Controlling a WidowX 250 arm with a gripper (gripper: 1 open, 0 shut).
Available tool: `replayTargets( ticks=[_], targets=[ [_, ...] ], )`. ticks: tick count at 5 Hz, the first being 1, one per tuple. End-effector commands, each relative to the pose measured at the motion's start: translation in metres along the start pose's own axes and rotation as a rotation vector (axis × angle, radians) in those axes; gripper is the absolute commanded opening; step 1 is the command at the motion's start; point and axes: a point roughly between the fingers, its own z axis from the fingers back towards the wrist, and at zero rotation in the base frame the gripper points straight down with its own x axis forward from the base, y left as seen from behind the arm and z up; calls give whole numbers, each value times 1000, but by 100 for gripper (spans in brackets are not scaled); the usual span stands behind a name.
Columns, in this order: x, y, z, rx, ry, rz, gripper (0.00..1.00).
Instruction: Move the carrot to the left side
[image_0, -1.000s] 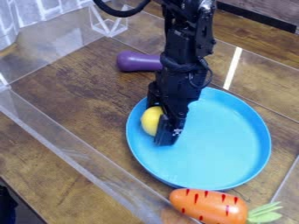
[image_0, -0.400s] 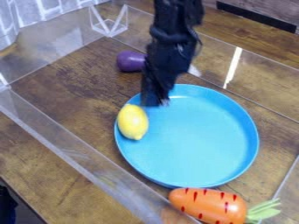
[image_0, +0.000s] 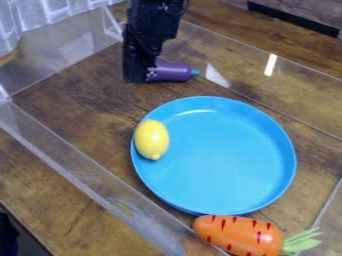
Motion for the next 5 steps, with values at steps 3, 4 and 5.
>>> replayTargets(
  ticks=[3, 4, 5],
  targets=[
    [-10, 10, -3, 34, -60, -94, 100],
    [-4, 15, -10, 30, -69, -110, 100],
    [2, 20, -18, 29, -76, -127, 100]
  ],
)
